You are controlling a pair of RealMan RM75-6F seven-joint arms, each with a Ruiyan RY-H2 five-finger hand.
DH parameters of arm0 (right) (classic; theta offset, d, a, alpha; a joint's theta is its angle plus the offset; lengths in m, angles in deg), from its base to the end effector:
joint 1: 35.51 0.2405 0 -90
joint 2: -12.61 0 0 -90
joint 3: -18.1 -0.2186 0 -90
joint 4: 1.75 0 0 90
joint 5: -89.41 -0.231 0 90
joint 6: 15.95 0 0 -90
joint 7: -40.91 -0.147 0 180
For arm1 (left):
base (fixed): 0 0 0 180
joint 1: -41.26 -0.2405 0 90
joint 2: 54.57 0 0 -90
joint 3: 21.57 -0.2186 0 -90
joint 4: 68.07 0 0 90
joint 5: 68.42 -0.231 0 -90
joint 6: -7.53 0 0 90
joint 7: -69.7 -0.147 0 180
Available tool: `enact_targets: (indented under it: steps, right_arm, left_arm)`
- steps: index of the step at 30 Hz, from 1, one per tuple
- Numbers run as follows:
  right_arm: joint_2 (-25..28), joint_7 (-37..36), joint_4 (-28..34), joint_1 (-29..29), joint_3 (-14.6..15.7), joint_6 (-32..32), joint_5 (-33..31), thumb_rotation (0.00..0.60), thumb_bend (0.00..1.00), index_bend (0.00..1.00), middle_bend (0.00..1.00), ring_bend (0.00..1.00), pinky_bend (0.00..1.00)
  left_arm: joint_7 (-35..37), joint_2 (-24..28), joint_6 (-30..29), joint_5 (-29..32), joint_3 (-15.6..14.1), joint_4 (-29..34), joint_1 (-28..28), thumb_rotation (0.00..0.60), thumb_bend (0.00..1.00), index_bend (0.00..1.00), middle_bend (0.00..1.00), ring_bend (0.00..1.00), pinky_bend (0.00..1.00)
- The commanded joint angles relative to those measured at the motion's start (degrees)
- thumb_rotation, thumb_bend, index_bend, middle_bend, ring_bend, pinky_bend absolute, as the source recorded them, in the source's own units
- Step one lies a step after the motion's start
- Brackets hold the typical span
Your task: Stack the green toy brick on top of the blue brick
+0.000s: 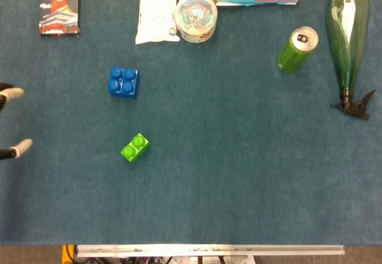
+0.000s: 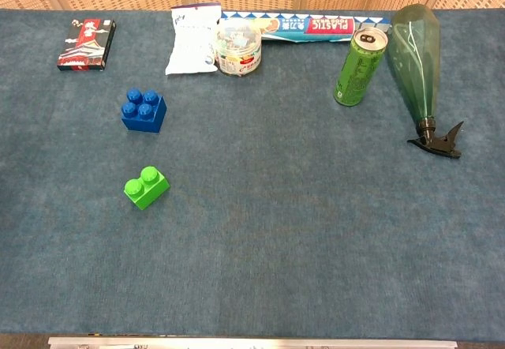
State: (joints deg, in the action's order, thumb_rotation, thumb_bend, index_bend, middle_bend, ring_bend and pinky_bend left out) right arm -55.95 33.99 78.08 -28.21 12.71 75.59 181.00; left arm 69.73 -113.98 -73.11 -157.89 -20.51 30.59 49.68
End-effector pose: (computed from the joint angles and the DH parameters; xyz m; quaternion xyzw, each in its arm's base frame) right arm -0.2898 -0.2058 0.1387 0.6002 -0.3032 0.4582 0.5813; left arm -0.2583 0.1895 0.1181 -0.6416 -0.3928 -0.3913 0.5301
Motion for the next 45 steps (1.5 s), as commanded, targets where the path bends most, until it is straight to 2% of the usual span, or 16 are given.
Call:
enact_targets:
  steps: [1,5,8,14,21,30,38,45]
  right_arm:
    - [0.17,-0.45,0.31,-0.02,0.28,0.46,0.72,0.6,0.37,0.48,0.44,0.32,0.46]
    - [0.46,-0.84,0.76,-0.12,0.67,1.2,1.85,0.6,0.37,0.48,0.44,0.33,0.46]
    - [0.65,-0.98,1.1,-0.17,1.04,1.66,2.78,0.6,0.37,0.48,0.44,0.32,0.46]
    - [0.96,-1.28,1.47,-0.15,1.38,1.76,3.44,0.6,0.37,0.48,0.44,0.33,0.46]
    - [1.89,-2.07,2.16,-0.76,1.23,3.14,3.51,0.6,0.37,0.48,0.44,0.33,0.46]
    - [2.24,-2.31,2.21,-1.39,1.05,3.73,2.87,0.6,0.37,0.48,0.44,0.33,0.46]
    - [2.6,-2.26,2.52,-1.93,0.77,4.35,2.4,0.6,0.37,0.48,0.44,0.33,0.46]
    - [3.2,-2.46,2.91,-2.34,0.34,4.73,1.73,0.6,0.37,0.48,0.44,0.33,0.46]
  left_arm:
    - [-0.2,1.9,2.22,-1.03,-1.08,3.56,1.2,0.6,0.05,0.24,0.23,0.24,0.22]
    - [-0.66,3.95,5.31,-1.37,-2.0,8.94,2.51,0.6,0.04,0.21,0.2,0.23,0.2]
    - [-3.98,3.97,6.74,-1.18,-2.17,11.46,3.24,0.6,0.04,0.17,0.15,0.21,0.18]
    - [-8.86,2.28,8.8,-0.38,-2.28,14.15,4.26,0.6,0.02,0.04,0.0,0.07,0.13]
    - [-15.67,-4.65,13.19,2.22,-1.42,13.97,7.21,0.6,0.02,0.0,0.0,0.0,0.05]
    - [-15.12,-10.34,16.64,1.81,0.15,11.34,11.36,0.6,0.02,0.0,0.0,0.0,0.05]
    - [-17.27,-13.7,20.48,4.7,1.32,10.3,14.95,0.6,0.02,0.0,0.0,0.0,0.05]
    - [-19.56,-17.06,20.86,5.83,1.29,9.08,16.41,0.6,0.02,0.0,0.0,0.0,0.05]
